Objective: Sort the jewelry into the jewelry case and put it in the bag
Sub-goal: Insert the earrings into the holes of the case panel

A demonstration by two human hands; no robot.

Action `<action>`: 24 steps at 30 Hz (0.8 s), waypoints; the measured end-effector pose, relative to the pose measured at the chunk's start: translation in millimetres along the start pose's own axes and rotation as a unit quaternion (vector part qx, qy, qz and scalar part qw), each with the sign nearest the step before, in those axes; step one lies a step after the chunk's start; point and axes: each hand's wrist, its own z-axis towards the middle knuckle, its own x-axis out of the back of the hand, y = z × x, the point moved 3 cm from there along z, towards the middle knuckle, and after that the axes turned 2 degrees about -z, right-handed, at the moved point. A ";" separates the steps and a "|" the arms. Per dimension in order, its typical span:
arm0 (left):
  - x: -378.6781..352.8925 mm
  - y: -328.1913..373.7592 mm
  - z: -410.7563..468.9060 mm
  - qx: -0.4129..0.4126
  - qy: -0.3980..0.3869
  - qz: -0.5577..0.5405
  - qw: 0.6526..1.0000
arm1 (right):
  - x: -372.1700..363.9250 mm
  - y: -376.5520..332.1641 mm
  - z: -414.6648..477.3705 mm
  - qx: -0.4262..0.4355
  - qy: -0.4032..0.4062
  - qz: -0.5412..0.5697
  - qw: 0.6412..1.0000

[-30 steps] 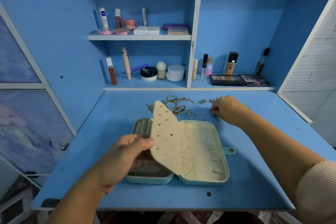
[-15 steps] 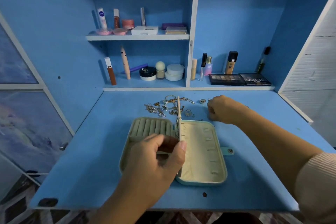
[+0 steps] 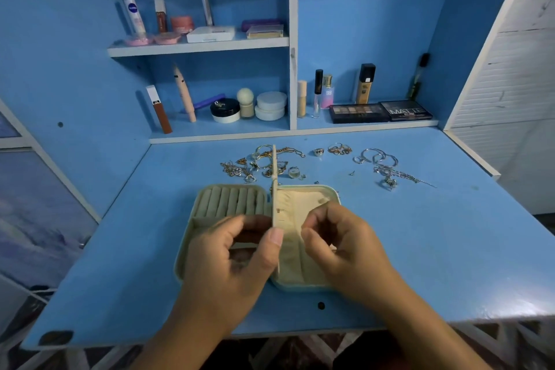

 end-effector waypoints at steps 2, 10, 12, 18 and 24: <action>2.0 -2.3 -1.4 0.014 0.011 -0.018 1.000 | -0.3 -3.9 2.4 0.002 -0.004 -0.001 1.000; 5.7 -13.5 -4.1 0.048 0.022 -0.079 0.995 | -20.1 -16.3 7.0 -0.016 -0.014 0.057 0.998; 5.8 -14.9 -4.2 0.054 0.023 -0.083 0.995 | -26.0 -16.7 7.1 -0.041 0.003 0.096 0.995; 5.6 -15.1 -2.6 0.064 0.020 -0.104 0.992 | -36.5 -18.5 6.3 -0.106 0.010 0.187 0.976; 4.3 -12.6 -3.2 0.059 0.011 -0.139 0.988 | -35.3 -13.9 7.0 -0.155 -0.021 0.287 0.945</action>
